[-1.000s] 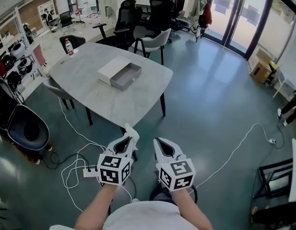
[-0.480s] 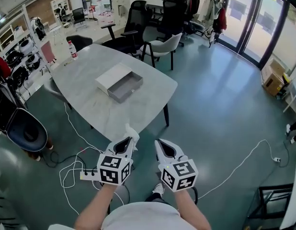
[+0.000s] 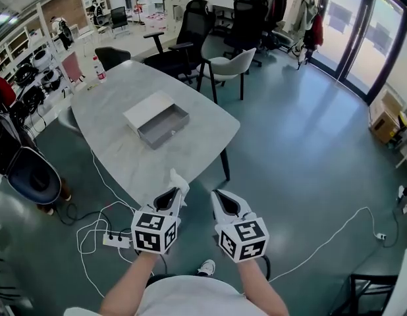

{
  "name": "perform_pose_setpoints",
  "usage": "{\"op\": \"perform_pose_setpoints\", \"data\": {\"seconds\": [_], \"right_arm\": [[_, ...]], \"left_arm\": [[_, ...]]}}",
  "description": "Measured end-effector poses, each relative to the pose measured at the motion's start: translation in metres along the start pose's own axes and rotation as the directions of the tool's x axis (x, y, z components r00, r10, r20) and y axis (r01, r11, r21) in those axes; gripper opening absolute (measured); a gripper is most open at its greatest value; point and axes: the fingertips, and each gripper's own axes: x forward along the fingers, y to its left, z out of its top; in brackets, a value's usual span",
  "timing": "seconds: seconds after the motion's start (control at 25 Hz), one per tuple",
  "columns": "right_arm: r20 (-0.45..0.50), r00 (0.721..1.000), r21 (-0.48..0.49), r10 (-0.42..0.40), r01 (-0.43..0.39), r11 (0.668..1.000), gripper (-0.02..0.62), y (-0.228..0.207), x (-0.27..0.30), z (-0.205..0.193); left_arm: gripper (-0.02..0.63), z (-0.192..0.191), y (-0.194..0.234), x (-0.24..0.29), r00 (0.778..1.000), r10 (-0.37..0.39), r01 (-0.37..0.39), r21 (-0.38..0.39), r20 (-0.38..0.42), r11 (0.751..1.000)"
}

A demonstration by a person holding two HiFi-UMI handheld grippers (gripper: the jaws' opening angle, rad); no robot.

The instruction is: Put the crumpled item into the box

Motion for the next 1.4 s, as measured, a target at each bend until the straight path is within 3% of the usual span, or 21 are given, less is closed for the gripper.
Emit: {"op": "perform_pose_setpoints", "data": {"seconds": [0.68, 1.4], "right_arm": [[-0.006, 1.000, -0.028, 0.027, -0.027, 0.999, 0.005, -0.054, 0.027, 0.015], [-0.099, 0.988, -0.053, 0.116, -0.121, 0.991, 0.005, -0.086, 0.189, 0.050]], "left_arm": [[0.021, 0.019, 0.004, 0.055, 0.999, 0.048, -0.048, -0.028, 0.015, 0.998], [0.021, 0.052, 0.113, 0.160, 0.994, 0.102, -0.106, -0.101, -0.043, 0.989]]}}
